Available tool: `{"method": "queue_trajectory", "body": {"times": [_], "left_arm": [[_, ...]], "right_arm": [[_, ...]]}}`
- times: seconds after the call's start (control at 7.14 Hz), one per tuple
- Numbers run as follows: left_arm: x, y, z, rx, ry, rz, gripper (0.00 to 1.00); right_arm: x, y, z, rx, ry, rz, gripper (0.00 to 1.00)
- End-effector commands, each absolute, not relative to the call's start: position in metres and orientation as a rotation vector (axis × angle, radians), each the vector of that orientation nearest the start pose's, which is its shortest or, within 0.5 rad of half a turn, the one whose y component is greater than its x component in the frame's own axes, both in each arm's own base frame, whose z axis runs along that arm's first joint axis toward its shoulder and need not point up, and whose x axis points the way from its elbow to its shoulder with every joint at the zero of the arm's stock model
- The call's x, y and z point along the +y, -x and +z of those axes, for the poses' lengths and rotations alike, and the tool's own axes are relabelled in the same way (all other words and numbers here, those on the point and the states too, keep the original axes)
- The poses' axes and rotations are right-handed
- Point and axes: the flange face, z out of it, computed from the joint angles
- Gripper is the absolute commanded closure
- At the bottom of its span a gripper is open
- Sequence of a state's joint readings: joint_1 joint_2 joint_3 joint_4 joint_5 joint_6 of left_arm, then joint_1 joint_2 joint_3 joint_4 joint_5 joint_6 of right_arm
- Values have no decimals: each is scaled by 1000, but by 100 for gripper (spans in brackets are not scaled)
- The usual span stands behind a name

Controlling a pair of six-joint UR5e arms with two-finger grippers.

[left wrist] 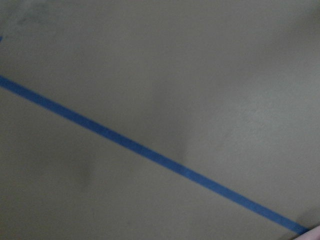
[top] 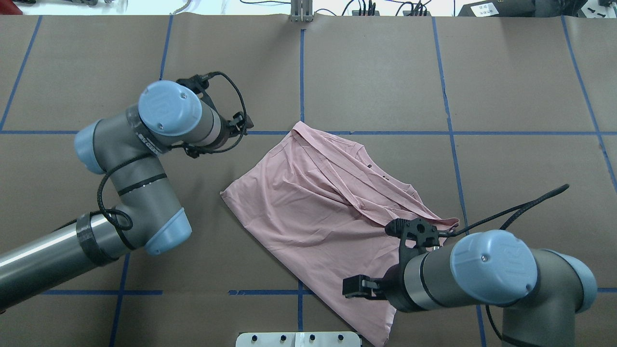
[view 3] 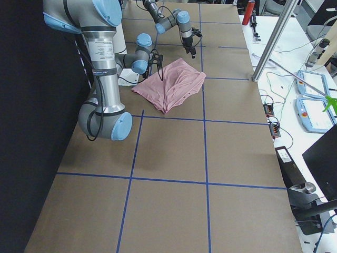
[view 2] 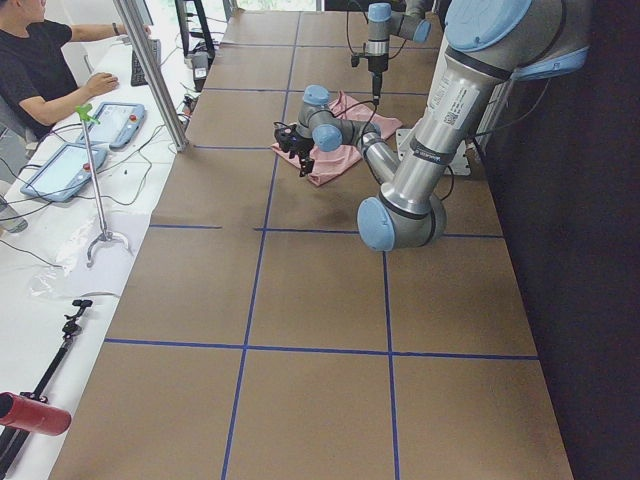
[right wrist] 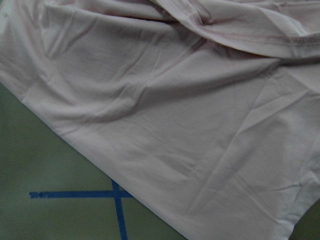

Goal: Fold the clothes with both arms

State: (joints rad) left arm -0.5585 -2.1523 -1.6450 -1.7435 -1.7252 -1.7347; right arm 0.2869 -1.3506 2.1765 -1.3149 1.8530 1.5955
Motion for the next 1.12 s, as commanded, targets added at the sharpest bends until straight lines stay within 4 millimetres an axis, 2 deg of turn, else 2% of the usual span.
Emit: {"method": "queue_trajectory", "body": {"times": [0.0, 0.28, 0.42, 0.56, 0.7, 0.84, 0.98], "left_arm": [[-431, -539, 273, 814, 22, -622, 5], [-410, -554, 280, 801, 43, -600, 5], [-408, -555, 287, 790, 45, -599, 6], [-406, -556, 289, 785, 48, -600, 18], [-407, -554, 289, 787, 49, -604, 81], [-407, -555, 290, 785, 47, -596, 100], [-406, -554, 289, 788, 46, -589, 100]], "right_arm": [[-252, 435, 239, -1113, 93, 148, 0], [-255, 435, 227, -1137, 85, 149, 0], [-255, 435, 226, -1138, 84, 148, 0], [-256, 435, 226, -1138, 83, 151, 0], [-257, 433, 224, -1144, 81, 151, 0], [-257, 433, 225, -1143, 81, 151, 0], [-257, 433, 224, -1144, 81, 151, 0]]}}
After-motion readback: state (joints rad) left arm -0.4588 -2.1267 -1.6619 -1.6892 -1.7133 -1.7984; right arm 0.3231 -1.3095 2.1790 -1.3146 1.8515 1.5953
